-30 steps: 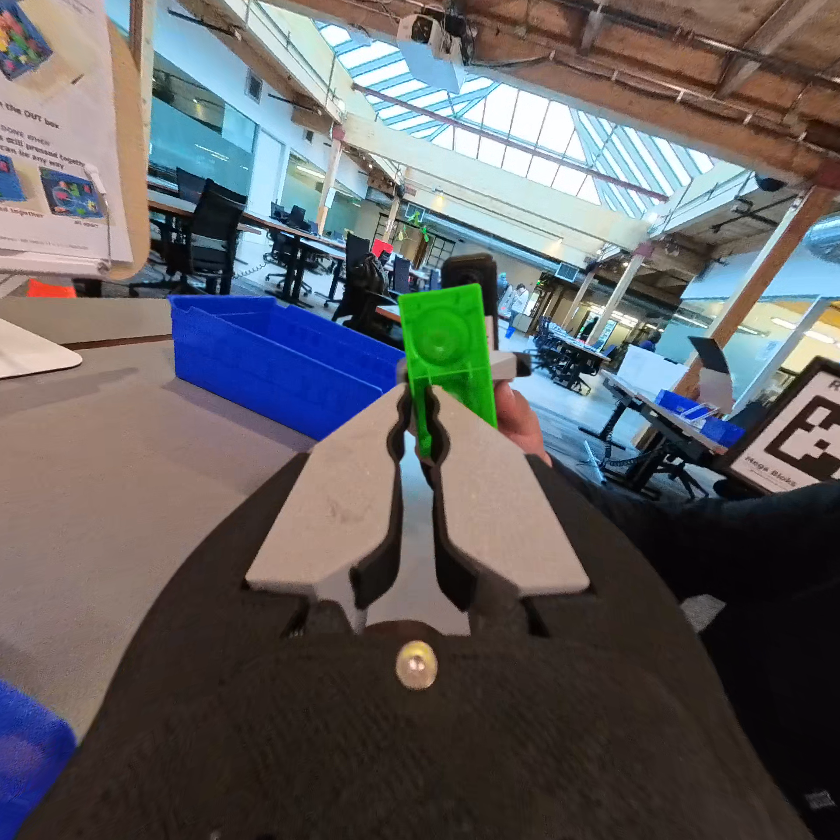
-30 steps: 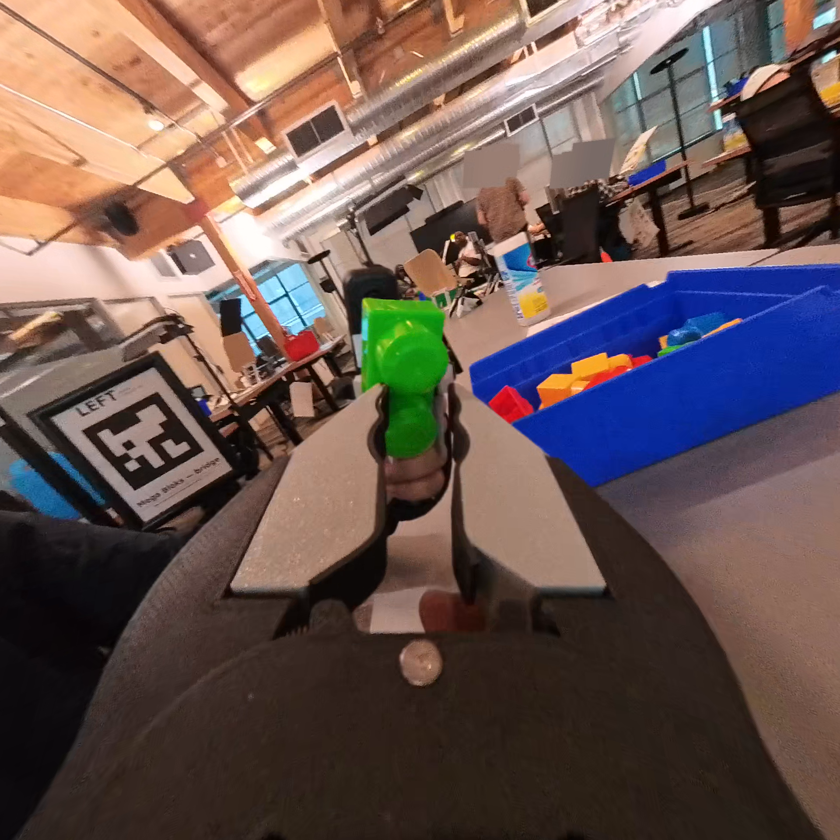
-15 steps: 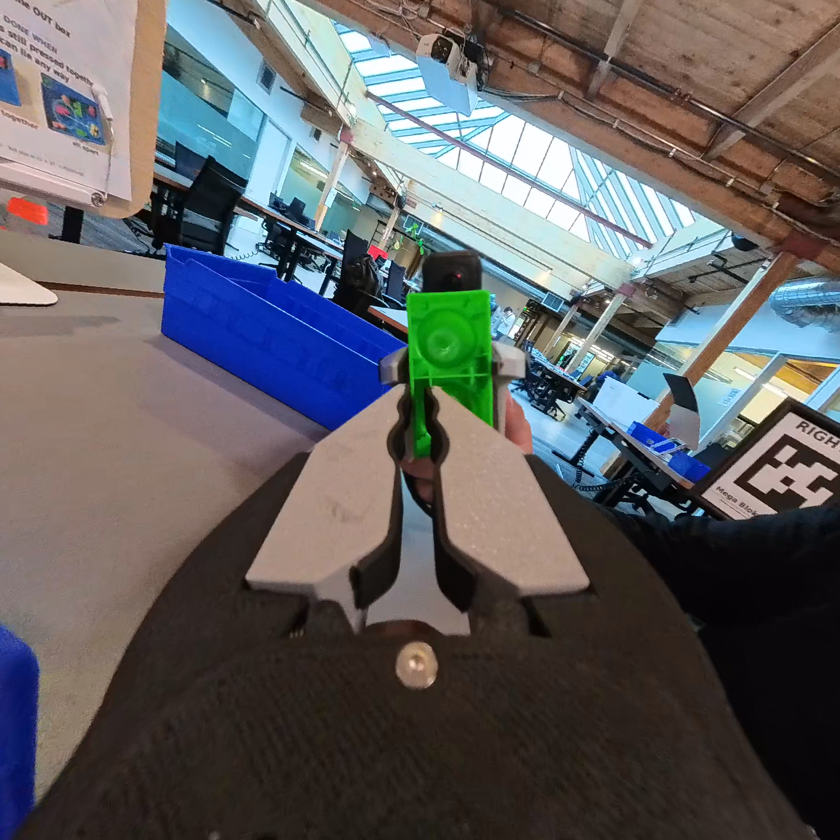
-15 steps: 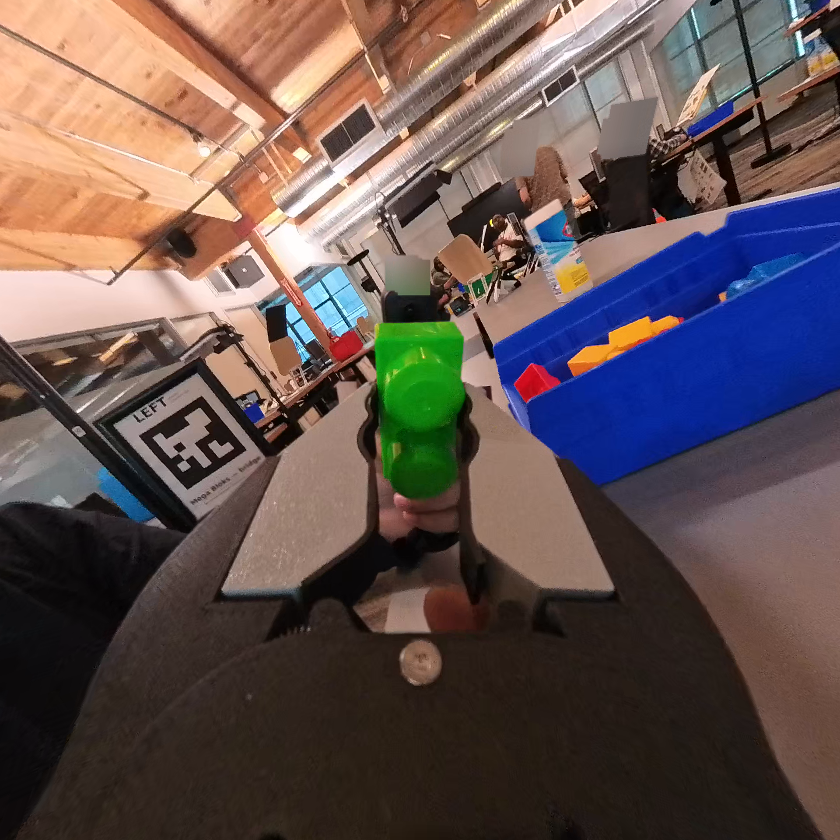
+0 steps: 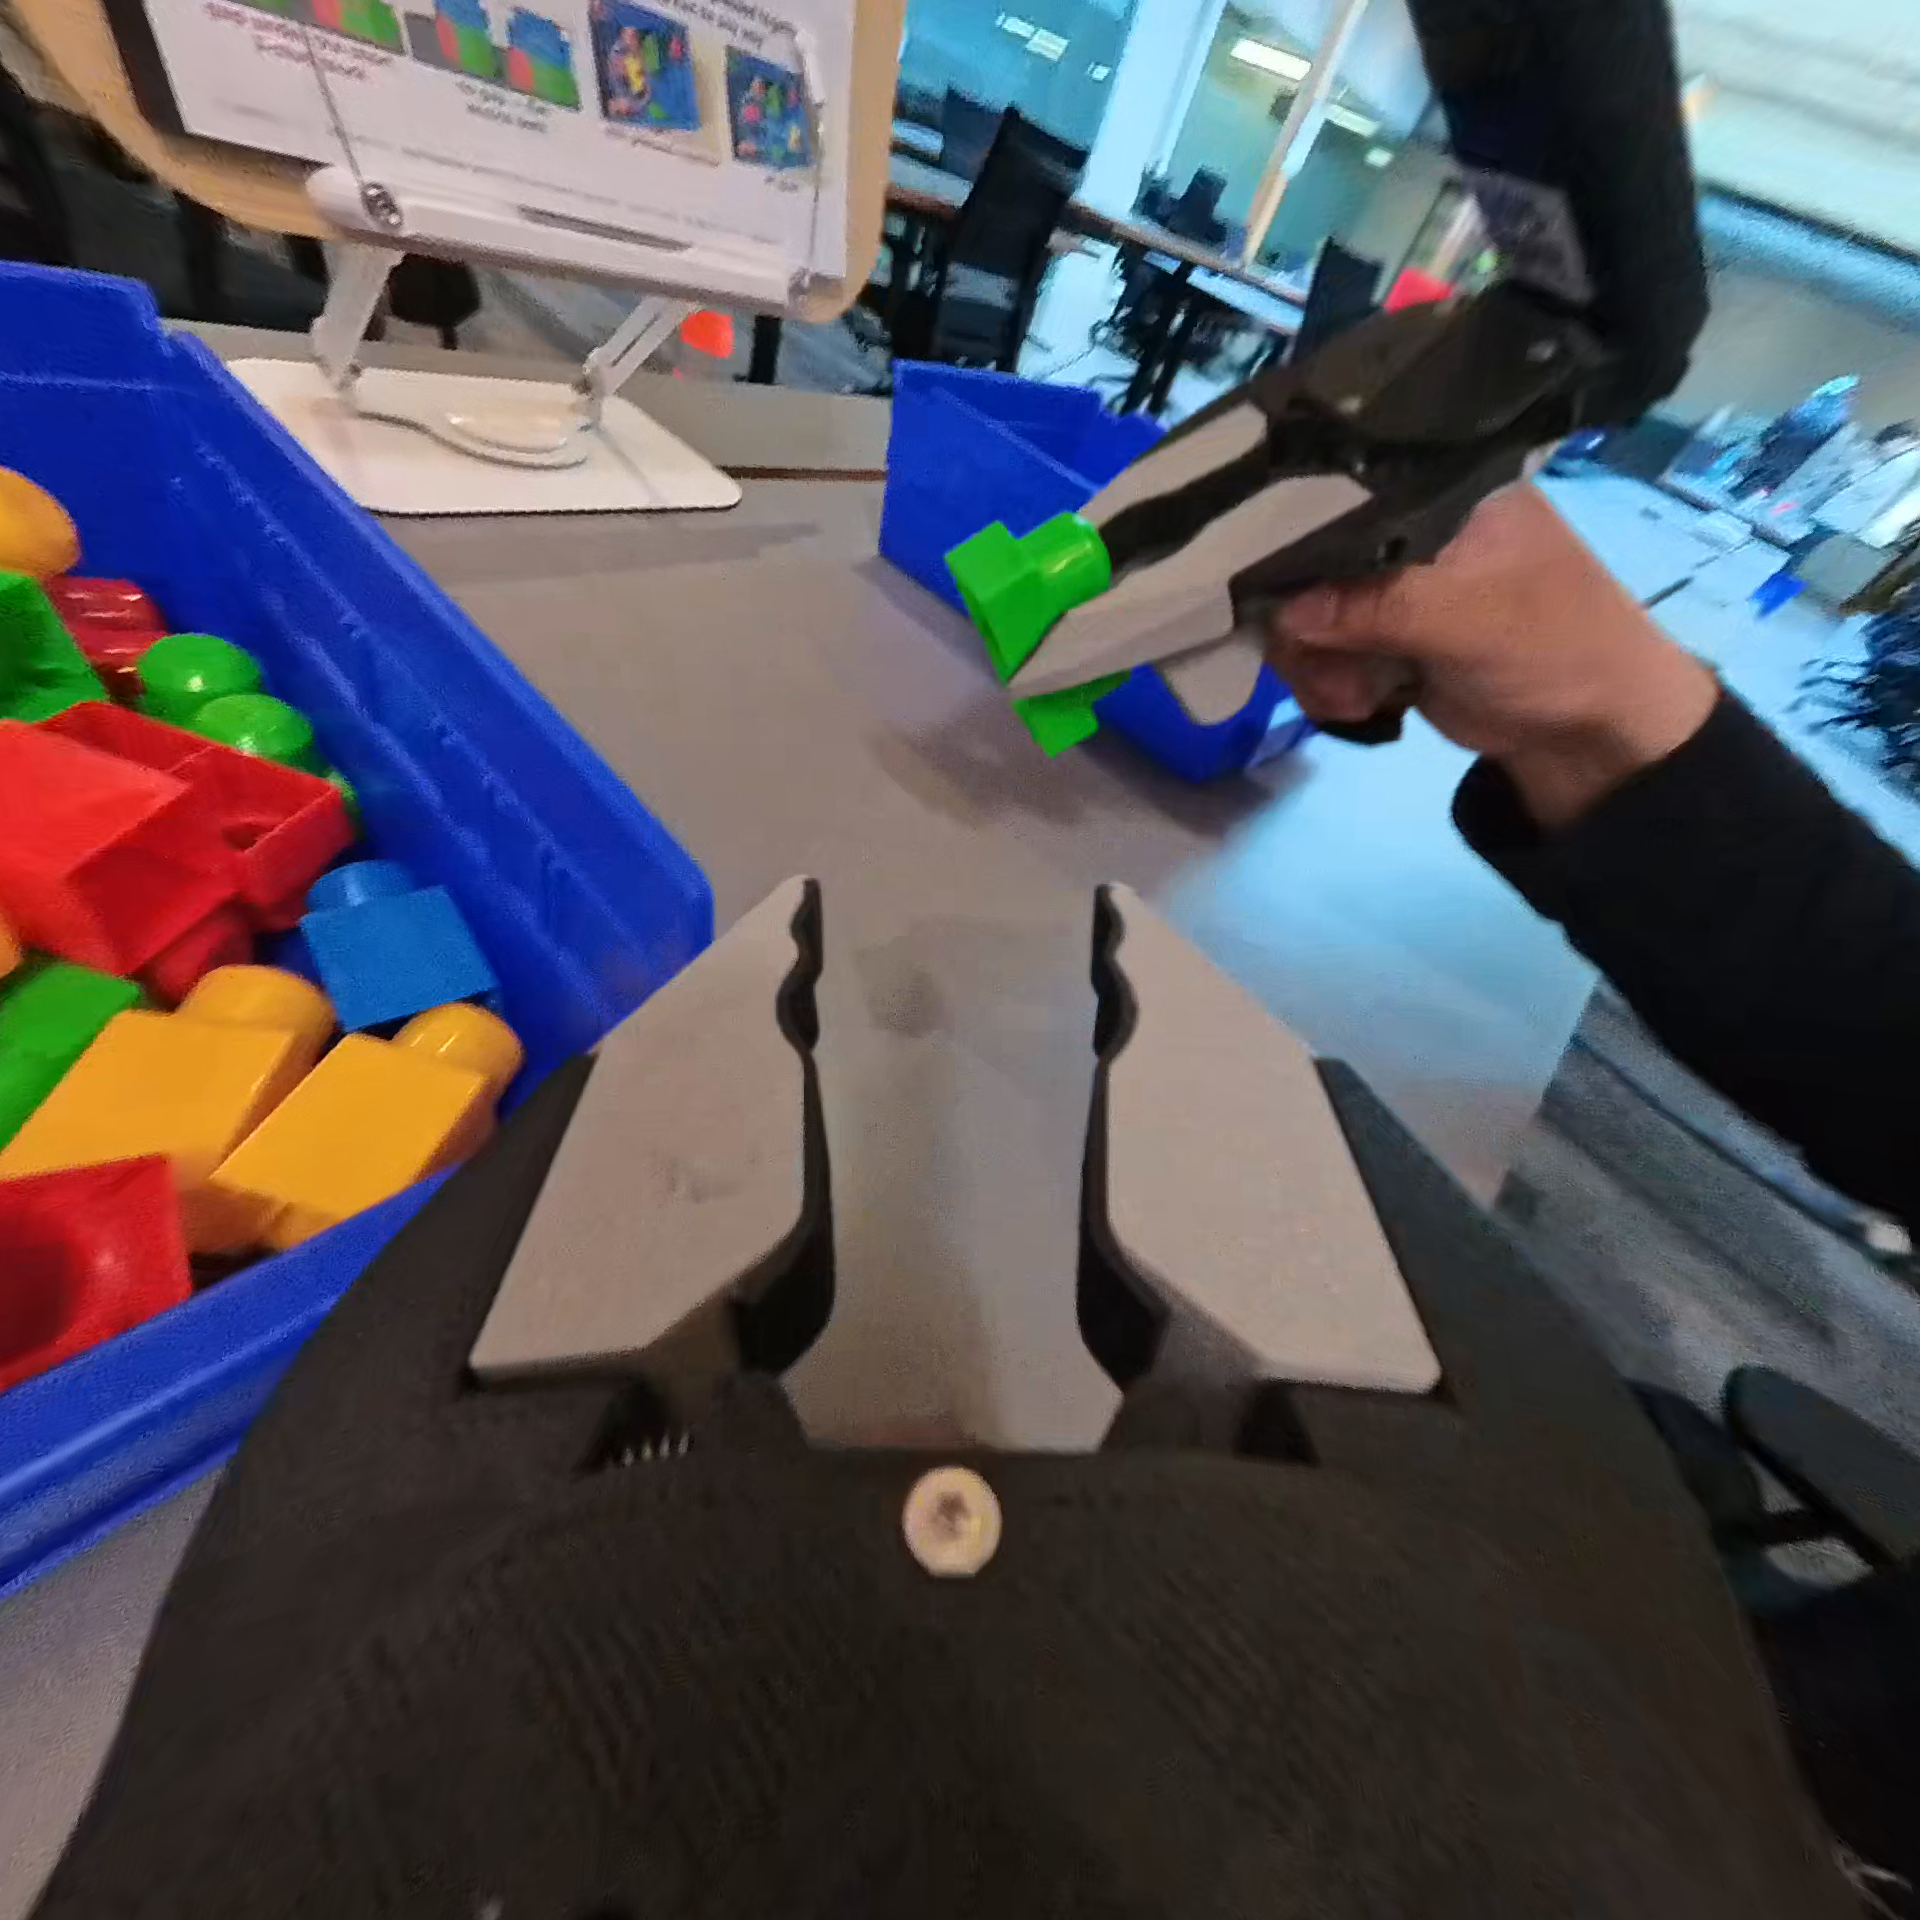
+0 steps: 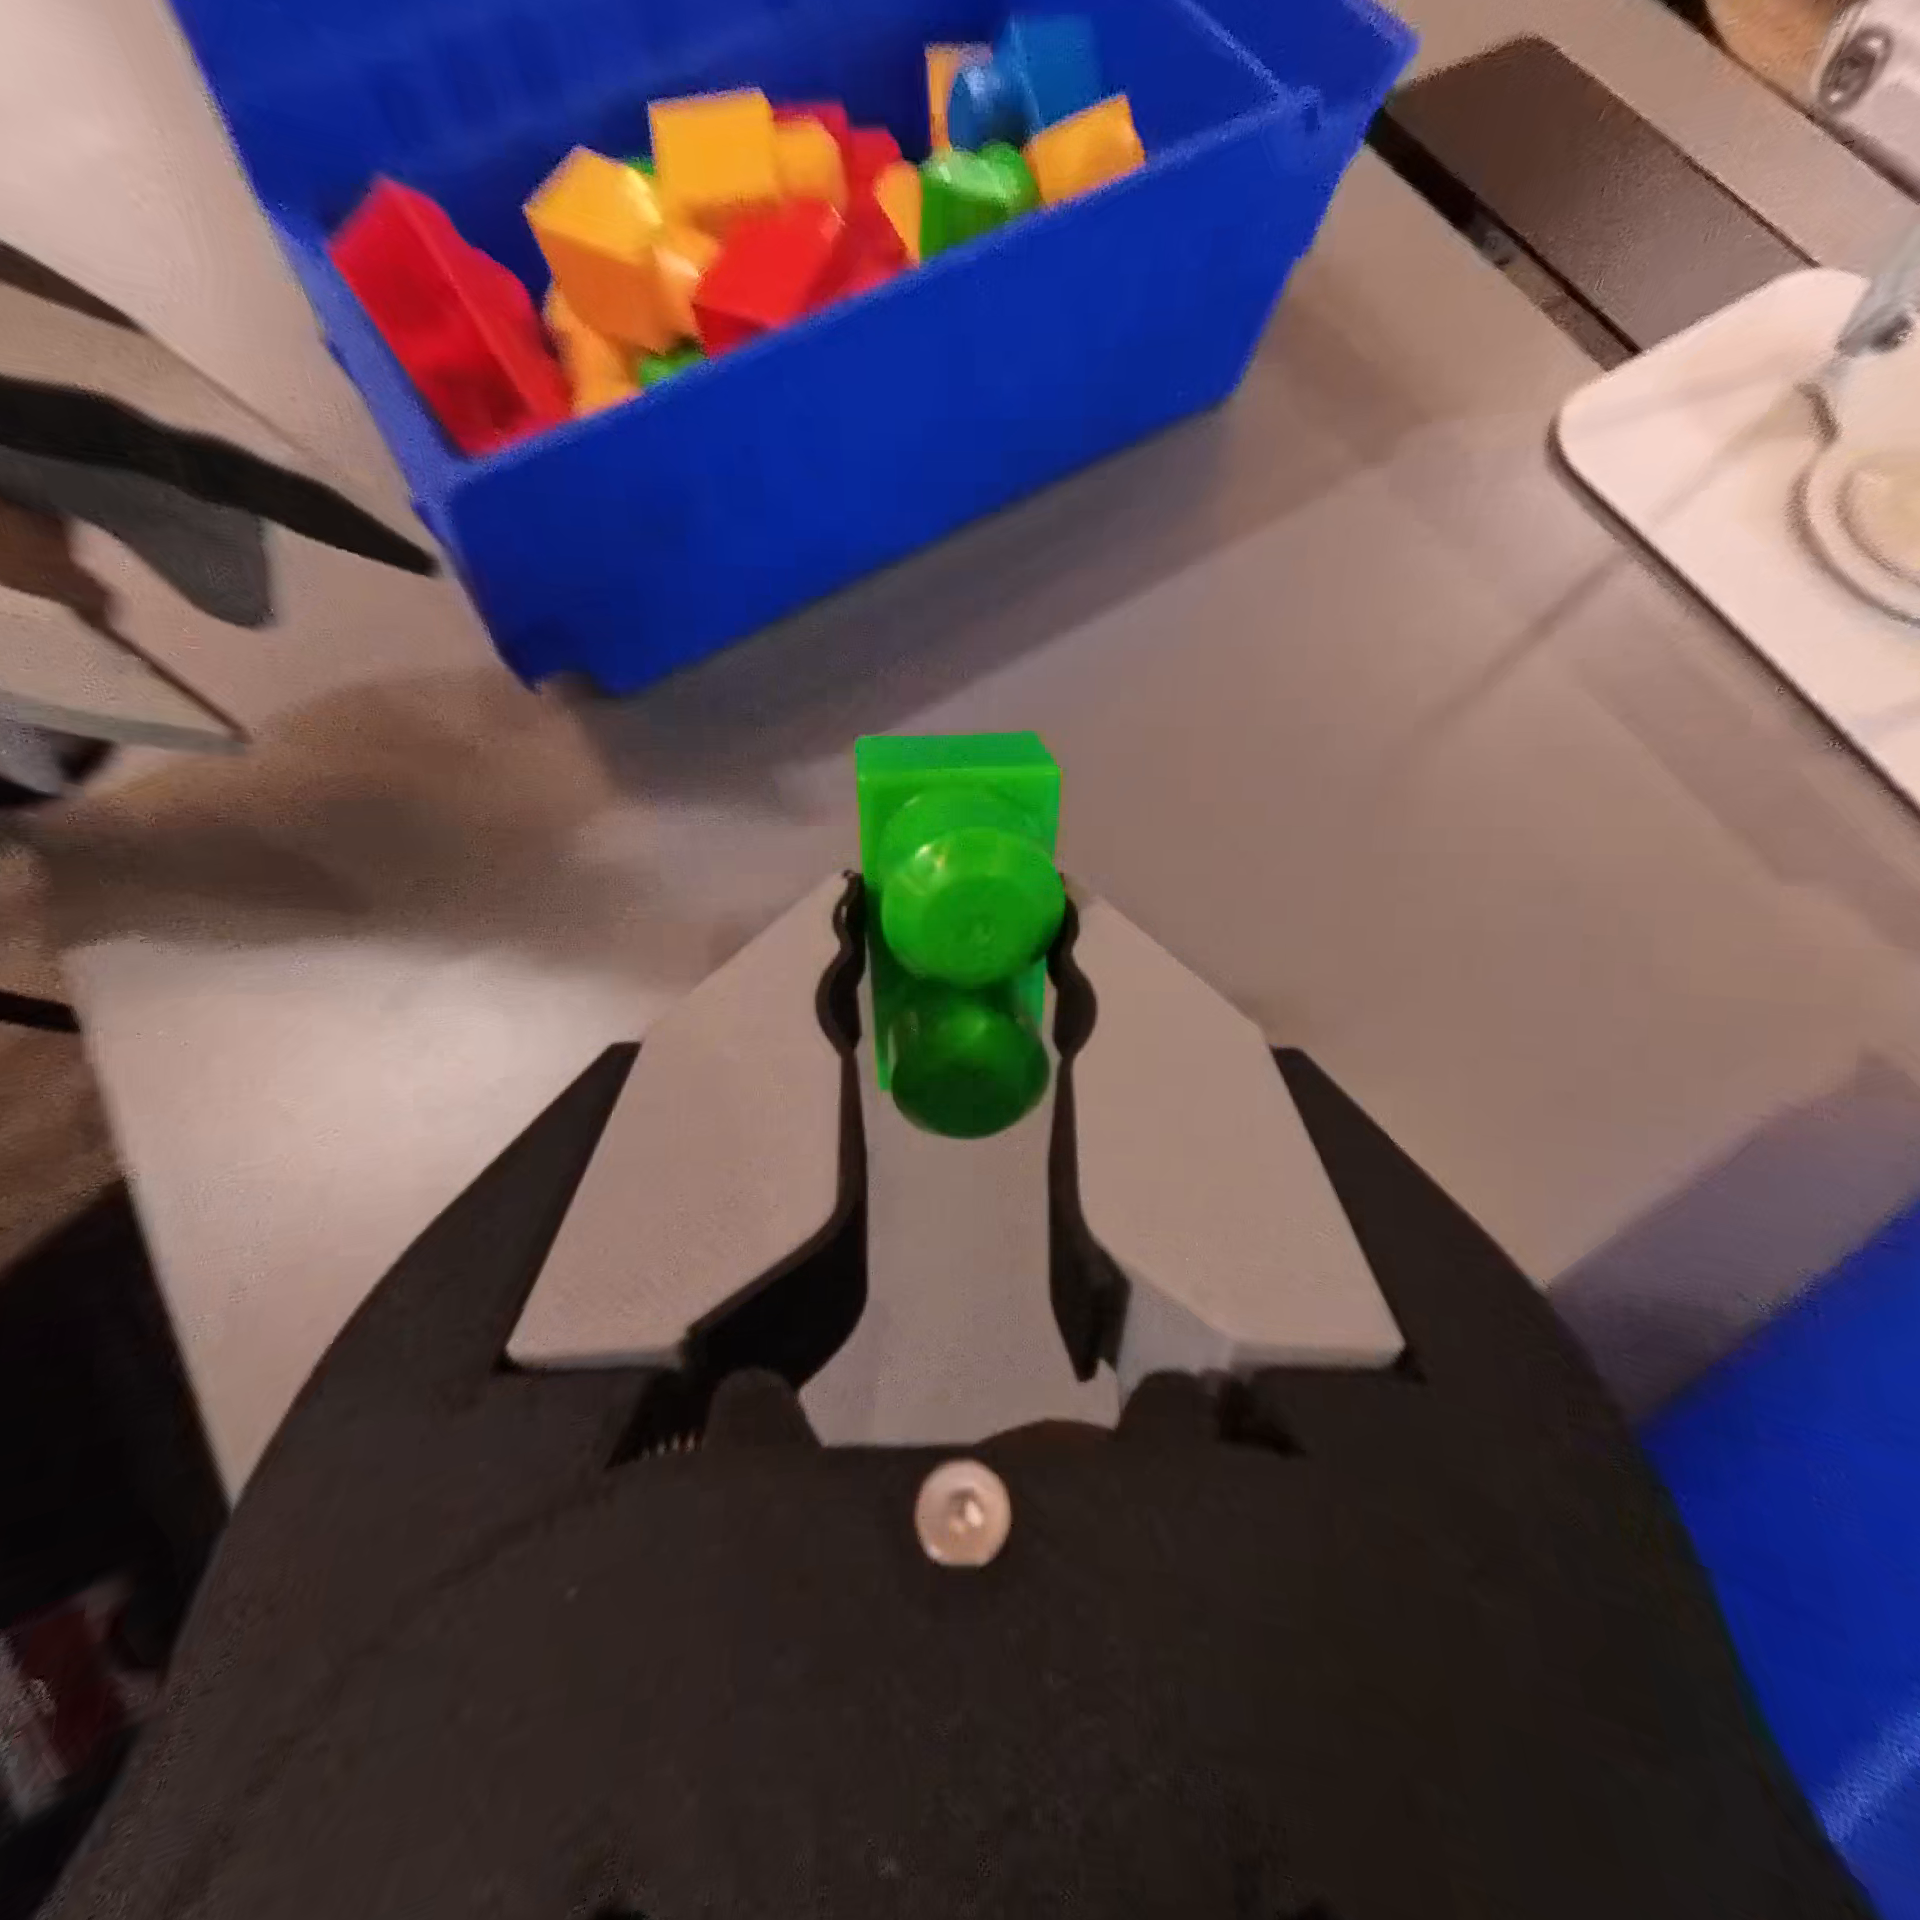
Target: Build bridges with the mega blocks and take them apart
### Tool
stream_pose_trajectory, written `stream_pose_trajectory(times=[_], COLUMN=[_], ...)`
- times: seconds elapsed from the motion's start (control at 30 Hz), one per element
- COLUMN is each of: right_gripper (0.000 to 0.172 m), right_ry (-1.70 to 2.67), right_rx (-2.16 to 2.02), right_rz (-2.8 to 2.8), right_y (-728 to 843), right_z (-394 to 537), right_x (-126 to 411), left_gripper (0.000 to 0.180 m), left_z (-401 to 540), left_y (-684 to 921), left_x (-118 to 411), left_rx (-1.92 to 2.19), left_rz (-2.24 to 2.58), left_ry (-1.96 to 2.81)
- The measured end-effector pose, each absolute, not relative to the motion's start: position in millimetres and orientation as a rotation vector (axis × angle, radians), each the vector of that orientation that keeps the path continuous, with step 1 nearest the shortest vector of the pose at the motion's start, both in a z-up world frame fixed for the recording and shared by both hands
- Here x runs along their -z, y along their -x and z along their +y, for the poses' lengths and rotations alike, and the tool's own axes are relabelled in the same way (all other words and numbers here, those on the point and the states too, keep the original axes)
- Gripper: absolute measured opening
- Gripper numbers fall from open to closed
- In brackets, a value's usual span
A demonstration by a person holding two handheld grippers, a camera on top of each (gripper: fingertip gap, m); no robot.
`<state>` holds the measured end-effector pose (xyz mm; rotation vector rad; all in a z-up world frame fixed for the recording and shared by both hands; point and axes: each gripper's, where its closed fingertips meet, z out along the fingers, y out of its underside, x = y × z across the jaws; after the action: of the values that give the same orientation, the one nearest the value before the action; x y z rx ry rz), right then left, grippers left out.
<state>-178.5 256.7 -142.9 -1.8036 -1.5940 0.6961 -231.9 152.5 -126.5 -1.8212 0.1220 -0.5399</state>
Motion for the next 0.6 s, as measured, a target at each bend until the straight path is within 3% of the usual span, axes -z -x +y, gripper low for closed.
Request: stream_pose_trajectory(times=[0.27, 0.6], right_gripper=[0.031, 0.032], right_ry=[1.822, 1.860], right_rx=[-0.109, -0.379], right_rz=[-1.954, -1.915], right_y=[188.5, 207.0], right_z=[272.7, 252.2], right_x=[215.6, 229.2], left_gripper=[0.042, 0.027], left_z=[138.5, 183.9], left_y=[274.1, 282.5], left_x=[173.0, 185.9], left_rx=[0.197, 0.184], left_rz=[0.123, 0.115], left_ry=[2.043, 2.104])
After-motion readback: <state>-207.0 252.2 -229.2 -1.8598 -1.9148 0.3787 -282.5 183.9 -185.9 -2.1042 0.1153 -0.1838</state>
